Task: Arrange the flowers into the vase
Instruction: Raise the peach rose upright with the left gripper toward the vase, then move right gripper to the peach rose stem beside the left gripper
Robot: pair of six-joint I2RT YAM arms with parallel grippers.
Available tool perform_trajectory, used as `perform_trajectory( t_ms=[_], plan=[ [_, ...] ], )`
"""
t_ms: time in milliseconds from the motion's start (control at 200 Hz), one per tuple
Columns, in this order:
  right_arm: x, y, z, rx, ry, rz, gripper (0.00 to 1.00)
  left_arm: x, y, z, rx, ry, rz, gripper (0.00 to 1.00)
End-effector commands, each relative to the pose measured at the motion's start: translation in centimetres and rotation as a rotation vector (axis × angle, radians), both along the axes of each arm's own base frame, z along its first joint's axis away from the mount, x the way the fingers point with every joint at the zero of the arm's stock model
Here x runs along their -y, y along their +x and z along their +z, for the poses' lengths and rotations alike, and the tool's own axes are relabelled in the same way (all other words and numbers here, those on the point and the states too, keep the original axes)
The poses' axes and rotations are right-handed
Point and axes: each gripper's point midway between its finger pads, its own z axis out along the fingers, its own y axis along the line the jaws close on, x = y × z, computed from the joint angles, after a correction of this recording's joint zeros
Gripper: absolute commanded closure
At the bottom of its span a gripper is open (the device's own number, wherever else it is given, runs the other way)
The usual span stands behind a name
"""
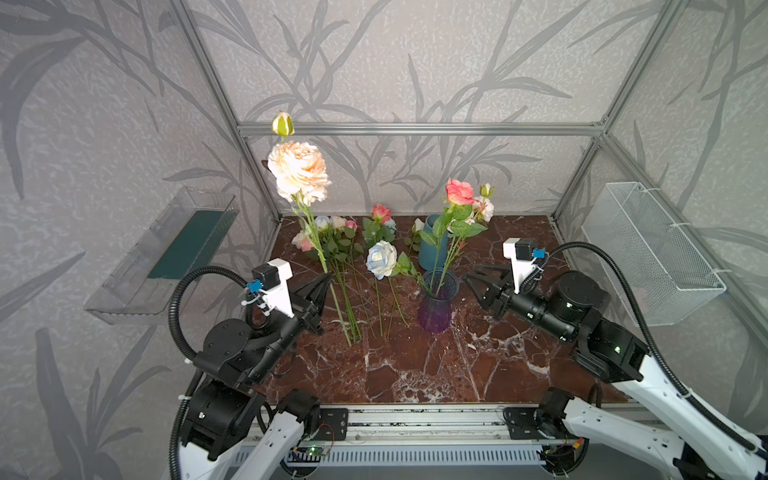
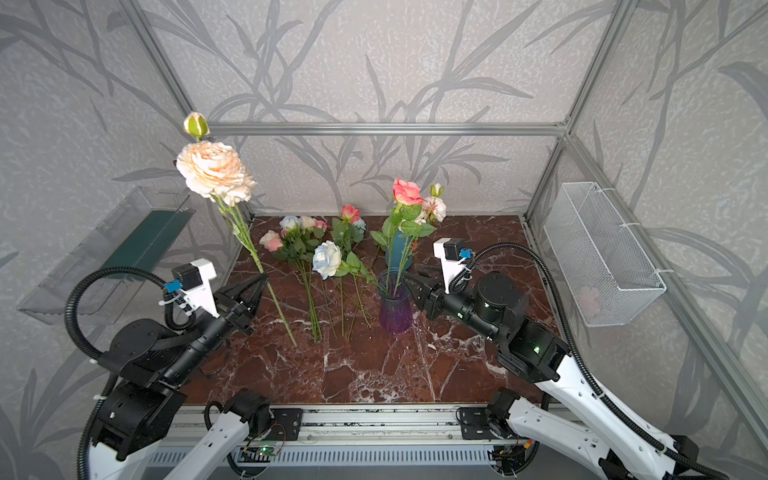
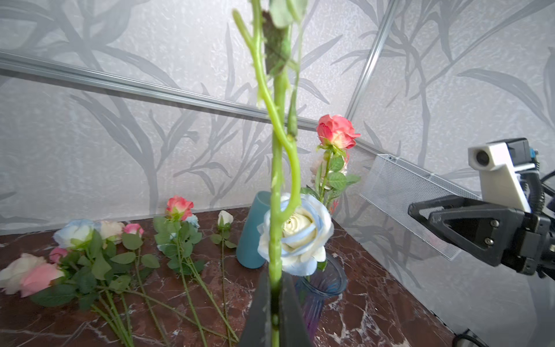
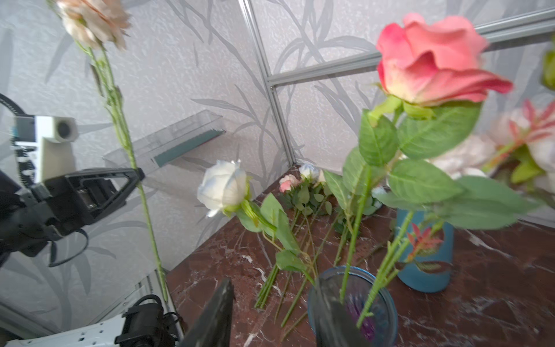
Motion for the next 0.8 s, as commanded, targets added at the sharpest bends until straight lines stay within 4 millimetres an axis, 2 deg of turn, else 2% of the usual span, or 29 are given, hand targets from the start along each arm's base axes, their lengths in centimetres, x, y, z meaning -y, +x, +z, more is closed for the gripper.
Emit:
perform_trajectory(
  t_ms=[0, 130, 335, 535, 795],
  plan=[
    [-1.9, -1.4, 3.9, 0.078, 0.071, 0.094, 0.56, 1.9, -1.2, 1.4, -0.009, -0.028, -0.132, 1.00],
    [-3.4, -1.4, 5.1, 0.088, 0.085, 0.137, 0.55, 2.8, -1.9, 2.4, -0.015, -0.051, -0.200, 1.00],
    [-4.9, -1.6, 5.2, 0.080, 0.091, 0.193, 0.53, 4.0, -2.8, 2.7, -0.044, -0.068, -0.288, 1.00],
    [-7.2, -1.9, 6.4, 0.099, 0.095, 0.259, 0.49, 5.9, -1.7, 2.4, -0.073, -0.002, -0.329, 1.00],
    [-11.4, -0.9, 7.7, 0.091, 0.098, 0.352, 0.46, 6.6, -0.9, 2.4, -0.081, 0.027, -0.319, 1.00]
  ],
)
